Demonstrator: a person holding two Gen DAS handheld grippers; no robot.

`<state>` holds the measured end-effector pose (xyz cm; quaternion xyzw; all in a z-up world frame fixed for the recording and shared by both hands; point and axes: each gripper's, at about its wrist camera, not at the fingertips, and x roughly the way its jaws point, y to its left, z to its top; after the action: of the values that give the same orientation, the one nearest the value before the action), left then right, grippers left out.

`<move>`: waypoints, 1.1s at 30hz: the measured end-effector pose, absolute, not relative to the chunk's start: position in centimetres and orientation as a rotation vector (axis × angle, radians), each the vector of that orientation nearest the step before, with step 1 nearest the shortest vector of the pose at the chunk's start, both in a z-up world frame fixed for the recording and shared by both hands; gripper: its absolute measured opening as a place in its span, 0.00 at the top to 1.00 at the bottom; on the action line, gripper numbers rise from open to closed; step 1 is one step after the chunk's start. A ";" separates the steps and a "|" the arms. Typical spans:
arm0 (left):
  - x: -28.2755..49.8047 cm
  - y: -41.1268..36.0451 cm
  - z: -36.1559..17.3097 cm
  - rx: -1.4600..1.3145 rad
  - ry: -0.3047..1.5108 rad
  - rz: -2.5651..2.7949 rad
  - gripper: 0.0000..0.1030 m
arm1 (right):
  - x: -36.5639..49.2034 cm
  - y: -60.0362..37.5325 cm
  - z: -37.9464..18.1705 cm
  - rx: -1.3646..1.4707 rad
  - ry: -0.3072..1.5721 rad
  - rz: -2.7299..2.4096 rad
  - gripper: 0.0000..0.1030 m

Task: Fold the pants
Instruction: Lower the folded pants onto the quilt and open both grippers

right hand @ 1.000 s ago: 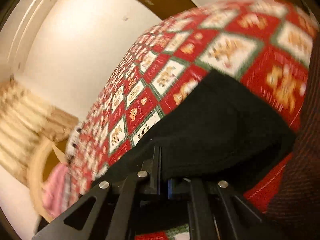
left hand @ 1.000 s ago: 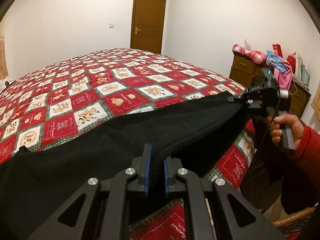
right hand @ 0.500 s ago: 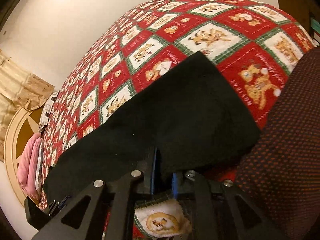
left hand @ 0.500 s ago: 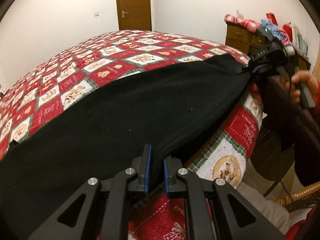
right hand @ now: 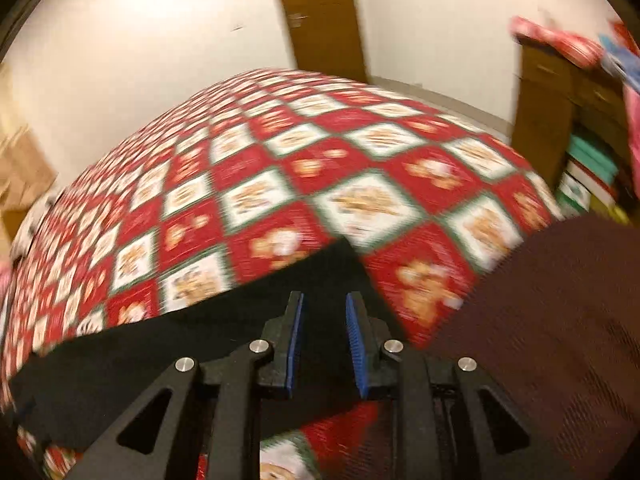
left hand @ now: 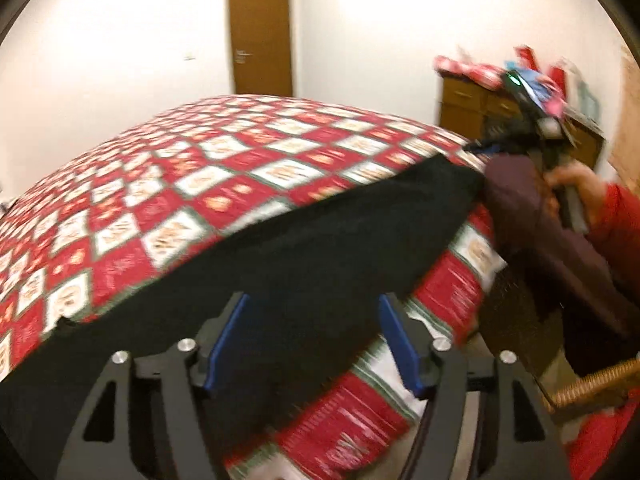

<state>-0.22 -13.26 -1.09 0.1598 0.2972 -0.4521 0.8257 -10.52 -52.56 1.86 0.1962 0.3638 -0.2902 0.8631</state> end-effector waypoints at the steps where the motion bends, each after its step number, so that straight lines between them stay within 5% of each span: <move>1: 0.6 -13.3 -1.3 0.319 0.645 -0.931 0.32 | -9.9 -52.4 1.5 0.409 0.778 -0.590 0.78; 6: 4.8 -12.0 -4.0 0.141 0.785 -0.786 0.31 | -6.4 -55.5 -3.1 0.489 0.939 -0.556 0.78; 12: 5.0 -11.8 -6.4 0.211 0.783 -0.707 0.30 | -8.7 -57.4 -0.7 0.500 0.842 -0.549 0.76; 13: 4.6 -12.2 -6.5 0.243 0.772 -0.706 0.26 | -9.6 -58.1 -0.1 0.521 0.813 -0.547 0.74; 15: 4.2 -12.6 -6.7 0.277 0.760 -0.704 0.20 | -11.3 -59.4 0.5 0.555 0.786 -0.569 0.44; 17: 3.9 -13.0 -6.9 0.301 0.748 -0.699 0.13 | -12.4 -60.2 0.6 0.552 0.780 -0.592 0.34; 29: 3.9 -12.7 -6.4 0.264 0.773 -0.685 0.07 | -8.7 -59.2 -3.5 0.415 1.012 -0.517 0.33; 33: 4.2 -12.3 -6.2 0.215 0.788 -0.687 0.07 | -8.7 -58.9 -3.3 0.419 1.049 -0.484 0.42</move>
<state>4.17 -12.25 -6.22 0.1024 0.3755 -0.3273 0.8610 -8.72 -58.93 -3.34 0.1965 0.4920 -0.2271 0.8171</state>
